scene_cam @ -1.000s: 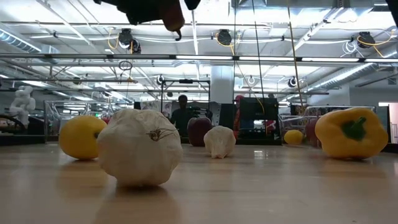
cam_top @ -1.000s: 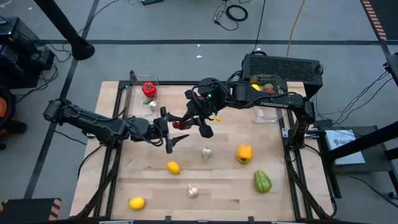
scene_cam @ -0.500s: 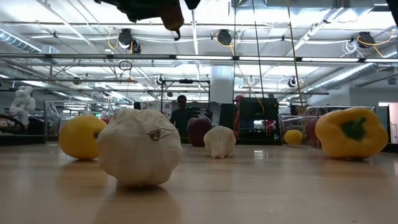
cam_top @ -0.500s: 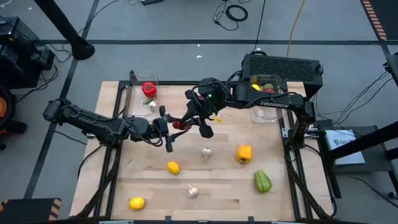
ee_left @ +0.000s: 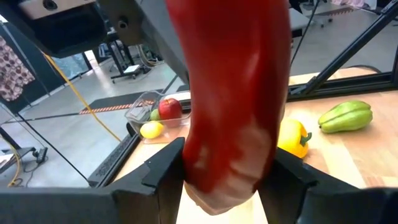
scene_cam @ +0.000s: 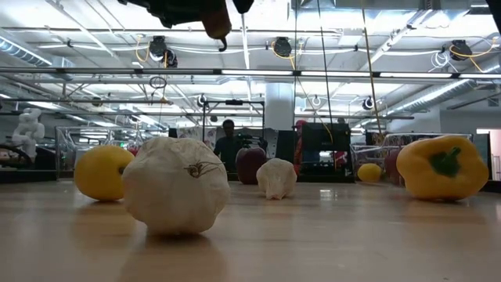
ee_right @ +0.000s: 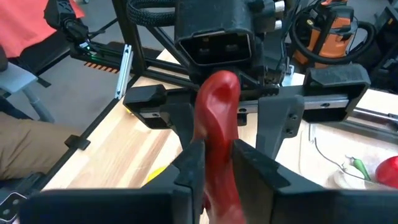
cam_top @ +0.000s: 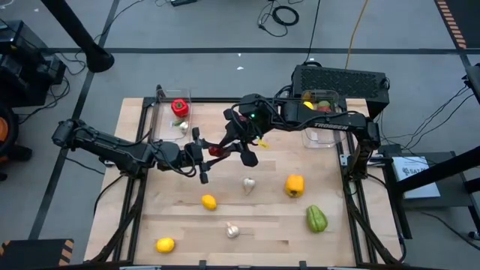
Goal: Sort produce into baskets
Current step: Put the red chili pepper into the left transparent bin
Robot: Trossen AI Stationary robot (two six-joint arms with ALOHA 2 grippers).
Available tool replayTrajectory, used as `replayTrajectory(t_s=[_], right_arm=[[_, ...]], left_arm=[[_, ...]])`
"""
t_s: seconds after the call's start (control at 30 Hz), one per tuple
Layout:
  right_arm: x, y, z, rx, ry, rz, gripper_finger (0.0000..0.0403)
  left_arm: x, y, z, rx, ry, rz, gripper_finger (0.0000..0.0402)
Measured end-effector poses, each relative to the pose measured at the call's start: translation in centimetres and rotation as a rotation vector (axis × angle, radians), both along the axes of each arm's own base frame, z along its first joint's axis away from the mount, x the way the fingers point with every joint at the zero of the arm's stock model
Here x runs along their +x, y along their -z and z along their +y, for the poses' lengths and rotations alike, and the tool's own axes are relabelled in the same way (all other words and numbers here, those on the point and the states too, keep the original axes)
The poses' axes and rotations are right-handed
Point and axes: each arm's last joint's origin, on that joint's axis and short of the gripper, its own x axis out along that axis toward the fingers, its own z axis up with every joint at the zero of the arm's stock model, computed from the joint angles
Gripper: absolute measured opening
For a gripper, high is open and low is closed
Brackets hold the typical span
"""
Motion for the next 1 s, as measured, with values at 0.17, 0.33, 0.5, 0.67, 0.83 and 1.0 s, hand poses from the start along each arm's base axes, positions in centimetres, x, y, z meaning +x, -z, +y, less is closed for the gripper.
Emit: replayTrajectory(t_s=[0.17,0.33,0.5,0.67,0.83,1.0], right_arm=[[-0.8,-0.7,0.0,0.007,0.023,0.004,0.0123],[-3.0,-2.3,-0.1,-0.052,0.132,0.036,0.018],[-7.1,-4.2,0.2,-0.04,0.219,0.136,0.0221],[-9.7,-2.7,1.7,0.026,0.231,0.311,0.0231],[-10.4,1.6,4.1,0.031,0.223,0.308,0.0226],[-9.9,6.9,6.0,0.073,0.183,0.177,0.0219]], left_arm=[[0.0,0.0,0.0,0.017,0.003,0.007,0.0174],[-0.3,0.1,0.1,0.023,0.002,0.032,0.0173],[-1.7,-0.4,0.5,0.054,-0.079,0.066,0.0173],[-4.0,-1.6,1.4,0.131,-0.216,0.086,0.0173],[-5.7,-2.7,2.6,0.243,-0.387,0.095,0.0173],[-6.4,-3.1,4.2,0.357,-0.532,0.159,0.0173]])
